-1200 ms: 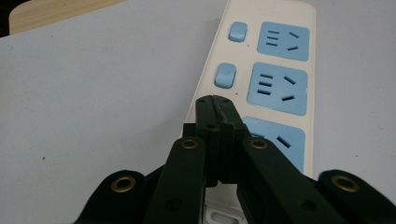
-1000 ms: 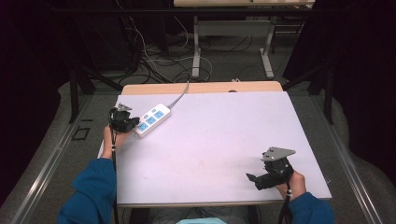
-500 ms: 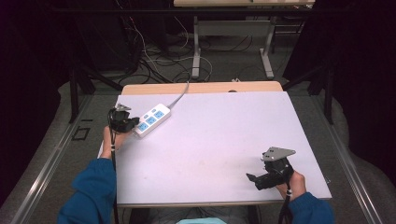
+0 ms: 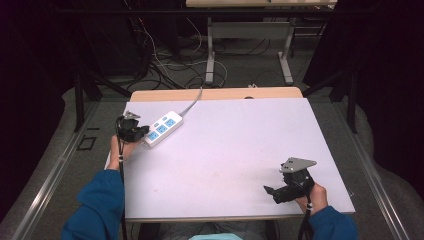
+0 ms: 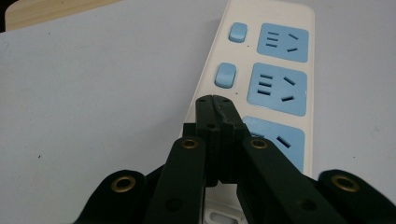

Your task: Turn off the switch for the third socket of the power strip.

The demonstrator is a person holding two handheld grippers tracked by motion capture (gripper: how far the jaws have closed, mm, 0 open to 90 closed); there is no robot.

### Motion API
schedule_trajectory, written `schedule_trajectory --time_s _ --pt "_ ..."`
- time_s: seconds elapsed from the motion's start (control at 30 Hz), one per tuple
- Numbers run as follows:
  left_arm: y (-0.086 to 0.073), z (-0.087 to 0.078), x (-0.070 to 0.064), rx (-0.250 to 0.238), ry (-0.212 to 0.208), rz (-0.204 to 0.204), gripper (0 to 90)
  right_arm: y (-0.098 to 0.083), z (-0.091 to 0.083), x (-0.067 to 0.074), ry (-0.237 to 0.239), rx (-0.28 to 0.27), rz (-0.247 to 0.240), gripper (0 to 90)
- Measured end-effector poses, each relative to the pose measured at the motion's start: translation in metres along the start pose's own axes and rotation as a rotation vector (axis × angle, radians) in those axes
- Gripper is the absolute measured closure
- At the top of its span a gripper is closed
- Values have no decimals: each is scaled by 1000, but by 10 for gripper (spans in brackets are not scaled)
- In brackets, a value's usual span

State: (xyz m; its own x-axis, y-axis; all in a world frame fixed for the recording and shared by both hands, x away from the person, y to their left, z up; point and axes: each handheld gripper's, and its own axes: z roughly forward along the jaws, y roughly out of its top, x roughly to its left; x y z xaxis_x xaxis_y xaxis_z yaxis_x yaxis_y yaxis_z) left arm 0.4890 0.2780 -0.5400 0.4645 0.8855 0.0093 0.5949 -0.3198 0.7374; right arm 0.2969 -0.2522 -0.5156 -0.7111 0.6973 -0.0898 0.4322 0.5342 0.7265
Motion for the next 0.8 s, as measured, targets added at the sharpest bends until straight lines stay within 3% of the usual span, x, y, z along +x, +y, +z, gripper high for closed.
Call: schedule_trajectory --time_s 0.03,0.33,0.43,0.47,0.53,0.6,0.63,0.8 --pt "0 0 0 -3 0 1 900 0 0 1 -2 3 17 30" --pt "0 0 0 -2 1 -1 900 0 0 0 0 1 -1 30" --pt "0 0 0 -3 0 -2 900 0 0 1 -2 4 16 30" --pt "1 -2 1 19 -13 2 900 0 0 1 0 4 15 30" --pt "0 0 0 -3 0 -2 900 0 0 1 0 3 12 30" --pt "0 -2 1 18 -12 1 900 0 0 1 0 3 5 30" --pt "0 0 0 -3 0 -3 900 0 0 1 -3 1 13 30" --pt "0 0 0 -1 2 -2 900 0 0 0 -1 0 1 30"
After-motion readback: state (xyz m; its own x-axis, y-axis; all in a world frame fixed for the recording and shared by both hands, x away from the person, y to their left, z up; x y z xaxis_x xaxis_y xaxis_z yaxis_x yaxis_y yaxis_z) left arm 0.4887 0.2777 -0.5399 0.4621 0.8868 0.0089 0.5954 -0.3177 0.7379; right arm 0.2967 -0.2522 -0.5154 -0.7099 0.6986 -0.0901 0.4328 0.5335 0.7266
